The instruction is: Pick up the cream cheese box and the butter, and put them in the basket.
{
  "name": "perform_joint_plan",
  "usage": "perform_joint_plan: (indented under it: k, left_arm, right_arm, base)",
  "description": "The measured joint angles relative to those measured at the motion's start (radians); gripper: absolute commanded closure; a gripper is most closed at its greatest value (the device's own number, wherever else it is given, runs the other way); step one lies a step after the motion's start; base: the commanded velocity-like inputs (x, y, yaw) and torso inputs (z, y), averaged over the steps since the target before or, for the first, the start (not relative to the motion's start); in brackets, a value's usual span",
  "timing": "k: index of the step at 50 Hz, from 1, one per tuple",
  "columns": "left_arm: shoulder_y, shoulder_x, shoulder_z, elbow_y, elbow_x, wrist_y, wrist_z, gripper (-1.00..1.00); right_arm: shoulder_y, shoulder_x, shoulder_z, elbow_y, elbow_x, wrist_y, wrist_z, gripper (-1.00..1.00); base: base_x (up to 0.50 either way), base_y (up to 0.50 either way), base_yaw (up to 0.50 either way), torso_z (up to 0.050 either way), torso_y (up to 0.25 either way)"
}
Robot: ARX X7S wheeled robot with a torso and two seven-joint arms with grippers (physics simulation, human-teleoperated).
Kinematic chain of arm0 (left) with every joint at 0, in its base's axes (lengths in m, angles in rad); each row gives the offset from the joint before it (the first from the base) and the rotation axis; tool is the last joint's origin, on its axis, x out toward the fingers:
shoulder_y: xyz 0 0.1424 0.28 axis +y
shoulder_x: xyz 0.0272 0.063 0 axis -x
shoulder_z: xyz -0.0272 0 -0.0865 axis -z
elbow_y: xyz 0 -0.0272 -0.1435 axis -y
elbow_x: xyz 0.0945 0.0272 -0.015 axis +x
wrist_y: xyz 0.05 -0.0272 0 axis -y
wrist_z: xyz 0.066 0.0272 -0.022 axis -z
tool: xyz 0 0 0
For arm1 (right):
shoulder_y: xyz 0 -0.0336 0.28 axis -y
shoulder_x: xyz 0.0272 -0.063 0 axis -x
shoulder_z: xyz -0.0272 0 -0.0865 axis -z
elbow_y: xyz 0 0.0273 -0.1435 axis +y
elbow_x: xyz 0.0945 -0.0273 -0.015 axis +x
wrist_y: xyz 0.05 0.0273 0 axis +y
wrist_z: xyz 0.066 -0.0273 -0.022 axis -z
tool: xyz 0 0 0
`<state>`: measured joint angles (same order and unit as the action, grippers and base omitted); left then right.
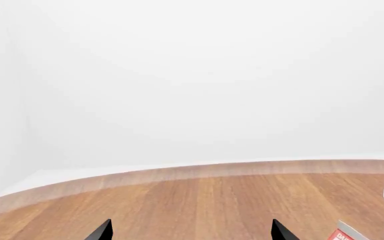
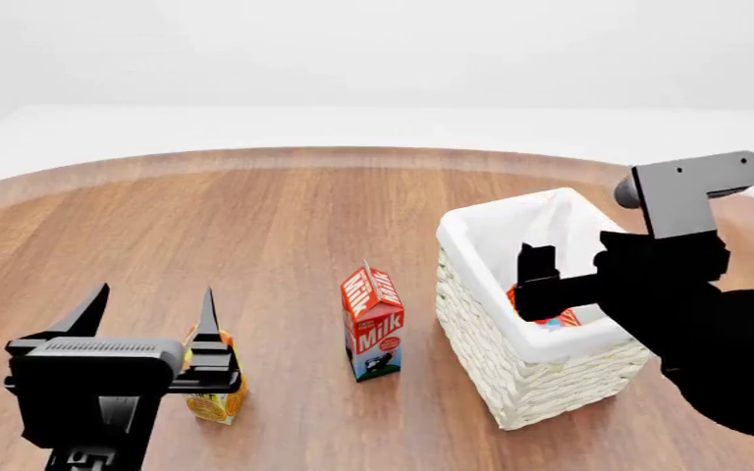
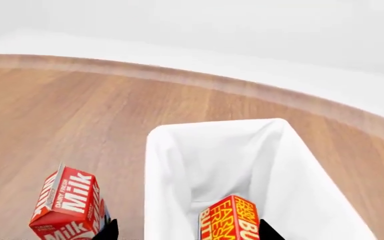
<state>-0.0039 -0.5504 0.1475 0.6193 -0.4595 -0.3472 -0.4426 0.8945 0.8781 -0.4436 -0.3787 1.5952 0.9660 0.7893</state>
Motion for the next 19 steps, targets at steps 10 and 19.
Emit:
perform_joint_plan:
  k: [10, 19]
  left_arm:
    - [0.000, 0.000, 0.003, -0.002, 0.001, 0.003, 0.000, -1.00]
    - [0.000, -0.002, 0.003, -0.001, 0.000, 0.004, -0.001, -1.00]
  right_arm:
    - [-0.098, 0.036, 0.044, -0.137, 0.020, -0.065, 0.068, -1.00]
    - [-0.193, 0.055, 0.084, -0.239, 0.018, -0.133, 0.119, -1.00]
  base:
    - [0.00, 0.00, 0.00, 0.000, 0.000]
    - [0.00, 0.00, 0.00, 0.000, 0.000]
